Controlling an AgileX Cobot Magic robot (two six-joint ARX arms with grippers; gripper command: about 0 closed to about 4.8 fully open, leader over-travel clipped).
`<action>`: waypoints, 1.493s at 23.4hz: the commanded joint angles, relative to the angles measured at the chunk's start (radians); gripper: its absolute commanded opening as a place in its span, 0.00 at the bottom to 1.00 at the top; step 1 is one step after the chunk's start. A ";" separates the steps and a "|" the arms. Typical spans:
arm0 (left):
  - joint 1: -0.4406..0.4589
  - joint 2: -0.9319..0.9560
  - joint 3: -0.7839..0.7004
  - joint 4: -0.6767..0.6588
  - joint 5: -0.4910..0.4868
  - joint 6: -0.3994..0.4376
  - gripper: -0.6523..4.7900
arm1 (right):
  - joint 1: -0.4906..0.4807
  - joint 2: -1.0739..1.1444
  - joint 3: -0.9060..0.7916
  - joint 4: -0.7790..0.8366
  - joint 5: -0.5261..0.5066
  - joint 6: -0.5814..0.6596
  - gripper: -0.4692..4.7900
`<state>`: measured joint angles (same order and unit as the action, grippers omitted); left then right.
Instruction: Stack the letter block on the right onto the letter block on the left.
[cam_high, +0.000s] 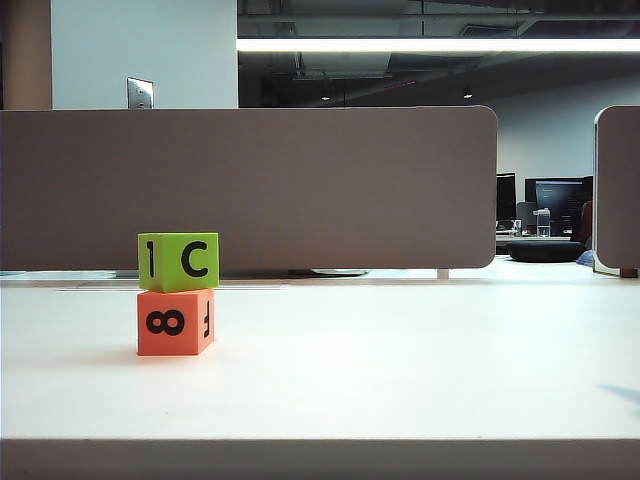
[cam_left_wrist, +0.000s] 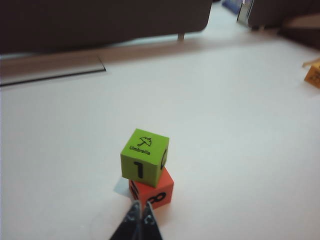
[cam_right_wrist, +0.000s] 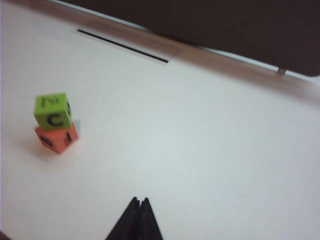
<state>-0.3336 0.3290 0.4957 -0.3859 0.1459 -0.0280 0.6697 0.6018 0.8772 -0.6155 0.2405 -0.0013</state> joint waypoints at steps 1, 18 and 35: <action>0.002 -0.069 -0.073 0.042 -0.106 -0.031 0.12 | 0.000 -0.032 -0.137 0.125 0.173 0.000 0.08; 0.001 -0.326 -0.471 0.247 -0.198 -0.076 0.11 | 0.000 -0.465 -0.739 0.471 0.120 0.097 0.09; 0.002 -0.326 -0.489 0.264 -0.188 0.082 0.11 | -0.209 -0.601 -0.875 0.493 -0.113 -0.135 0.09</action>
<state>-0.3332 0.0025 0.0029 -0.1421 -0.0288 0.0463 0.5064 0.0013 0.0071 -0.1623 0.1955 -0.1310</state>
